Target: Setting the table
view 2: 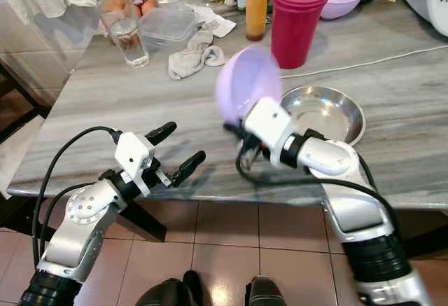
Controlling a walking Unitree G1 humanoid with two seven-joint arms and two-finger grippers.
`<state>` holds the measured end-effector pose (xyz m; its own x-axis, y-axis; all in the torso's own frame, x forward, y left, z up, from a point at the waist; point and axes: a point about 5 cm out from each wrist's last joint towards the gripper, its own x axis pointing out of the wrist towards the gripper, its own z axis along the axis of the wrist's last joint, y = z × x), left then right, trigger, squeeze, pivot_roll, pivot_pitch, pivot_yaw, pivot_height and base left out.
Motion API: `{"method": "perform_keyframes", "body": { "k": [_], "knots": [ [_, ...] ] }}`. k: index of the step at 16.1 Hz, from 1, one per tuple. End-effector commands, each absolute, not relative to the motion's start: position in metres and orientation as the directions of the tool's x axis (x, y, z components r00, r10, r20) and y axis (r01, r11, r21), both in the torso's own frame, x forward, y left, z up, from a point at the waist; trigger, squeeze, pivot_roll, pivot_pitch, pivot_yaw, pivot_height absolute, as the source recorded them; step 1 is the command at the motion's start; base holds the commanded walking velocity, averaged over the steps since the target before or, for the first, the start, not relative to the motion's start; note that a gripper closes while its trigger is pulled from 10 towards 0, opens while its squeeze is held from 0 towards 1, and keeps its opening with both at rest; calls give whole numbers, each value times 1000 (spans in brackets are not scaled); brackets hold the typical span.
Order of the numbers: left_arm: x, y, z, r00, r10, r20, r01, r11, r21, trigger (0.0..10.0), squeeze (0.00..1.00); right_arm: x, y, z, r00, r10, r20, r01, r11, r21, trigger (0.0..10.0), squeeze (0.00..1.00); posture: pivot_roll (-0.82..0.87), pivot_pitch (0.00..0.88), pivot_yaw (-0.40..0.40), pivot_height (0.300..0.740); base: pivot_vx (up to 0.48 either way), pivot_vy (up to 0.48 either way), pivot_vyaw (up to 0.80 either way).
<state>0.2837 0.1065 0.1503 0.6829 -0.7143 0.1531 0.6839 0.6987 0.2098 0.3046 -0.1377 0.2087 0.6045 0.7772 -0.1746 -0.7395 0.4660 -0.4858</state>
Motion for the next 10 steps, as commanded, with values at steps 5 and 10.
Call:
{"method": "perform_keyframes", "body": {
  "k": [5, 10],
  "knots": [
    [280, 108, 148, 688, -714, 133, 682, 698, 220, 10000, 0, 309, -140, 202, 556, 788, -263, -777, 382, -501, 10000, 0, -301, 237, 106, 740, 0, 0, 0],
    [282, 104, 149, 694, -706, 137, 678, 706, 202, 10000, 0, 313, -147, 203, 582, 766, -272, -754, 383, -534, 10000, 1000, -304, 234, 112, 740, 0, 0, 0]
  ]
}}
